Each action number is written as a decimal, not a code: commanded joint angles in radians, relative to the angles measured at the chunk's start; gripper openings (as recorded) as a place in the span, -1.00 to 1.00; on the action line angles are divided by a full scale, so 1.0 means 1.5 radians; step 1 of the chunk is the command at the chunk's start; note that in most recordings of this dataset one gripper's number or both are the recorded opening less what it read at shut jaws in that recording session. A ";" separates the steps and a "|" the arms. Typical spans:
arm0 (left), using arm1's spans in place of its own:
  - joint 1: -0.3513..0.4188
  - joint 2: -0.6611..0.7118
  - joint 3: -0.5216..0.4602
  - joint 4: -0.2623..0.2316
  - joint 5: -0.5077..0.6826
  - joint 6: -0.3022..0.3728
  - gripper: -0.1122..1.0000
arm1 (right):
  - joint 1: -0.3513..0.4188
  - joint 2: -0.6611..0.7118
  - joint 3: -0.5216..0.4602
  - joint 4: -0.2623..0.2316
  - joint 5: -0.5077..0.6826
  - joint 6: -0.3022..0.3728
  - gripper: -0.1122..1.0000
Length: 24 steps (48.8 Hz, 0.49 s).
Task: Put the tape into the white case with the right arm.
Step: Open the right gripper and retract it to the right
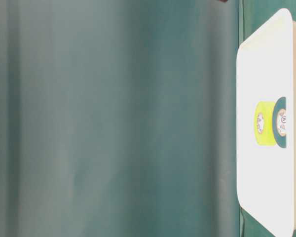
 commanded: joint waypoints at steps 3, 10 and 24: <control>0.001 0.005 -0.008 -0.001 -0.003 0.000 -0.79 | 0.000 -0.027 0.019 0.001 -0.031 0.001 0.40; 0.001 0.005 -0.008 -0.002 -0.003 0.000 -0.79 | 0.000 -0.046 0.048 0.002 -0.054 0.001 0.40; 0.001 0.005 -0.008 -0.001 -0.003 0.000 -0.79 | 0.010 -0.065 0.064 0.001 -0.080 0.002 0.40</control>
